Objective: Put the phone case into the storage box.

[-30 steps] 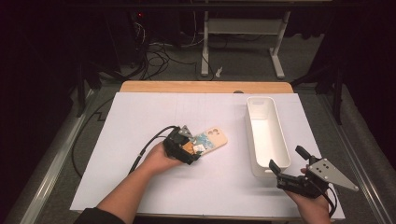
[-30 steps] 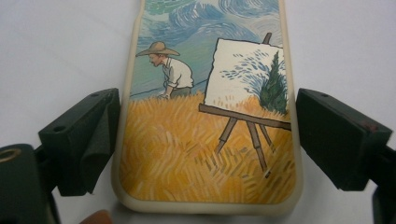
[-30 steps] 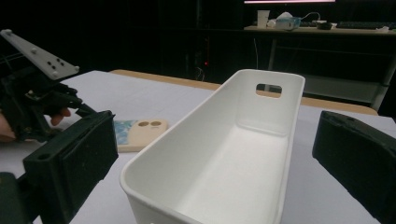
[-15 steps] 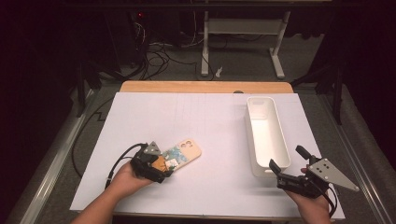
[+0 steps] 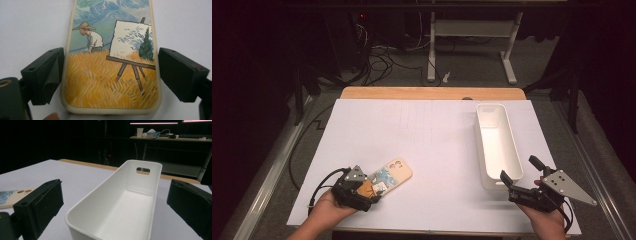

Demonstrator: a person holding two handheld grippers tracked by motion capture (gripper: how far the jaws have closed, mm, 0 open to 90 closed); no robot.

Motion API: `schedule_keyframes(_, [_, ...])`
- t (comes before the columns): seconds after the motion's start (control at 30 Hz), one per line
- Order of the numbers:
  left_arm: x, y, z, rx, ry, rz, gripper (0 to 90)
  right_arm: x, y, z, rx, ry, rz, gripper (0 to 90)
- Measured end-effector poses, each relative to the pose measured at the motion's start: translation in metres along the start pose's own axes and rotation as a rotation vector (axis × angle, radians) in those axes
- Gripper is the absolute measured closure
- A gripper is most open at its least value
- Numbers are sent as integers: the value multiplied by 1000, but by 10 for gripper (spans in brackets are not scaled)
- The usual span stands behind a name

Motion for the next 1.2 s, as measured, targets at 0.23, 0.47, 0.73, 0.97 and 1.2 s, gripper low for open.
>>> schedule_keyframes(0.23, [-1,1,-1,3,-4,-7,113,0,0,1,-7,3,2,9])
schedule_keyframes(0.47, [1,1,1,13,-2,-29,106,1,1,2,-12,4,4,9])
schedule_keyframes(0.73, [13,7,4,20,-31,-86,66,1,3,4,-18,4,9,9])
schedule_keyframes(0.97, [16,2,9,82,-70,-191,19,2,3,3,-19,3,7,9])
schedule_keyframes(1.2, [15,-8,17,125,-105,-293,6,2,3,3,-17,7,8,9])
Point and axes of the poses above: each handheld gripper's, and its own axes: y roughly backward along the jaws, x roughly out of its top, z roughly to its right, the point moved 8 cm from there along -y, roughly forward along the jaws, and after that the axes turned 13 degrees about x, right-handed, at the moved point
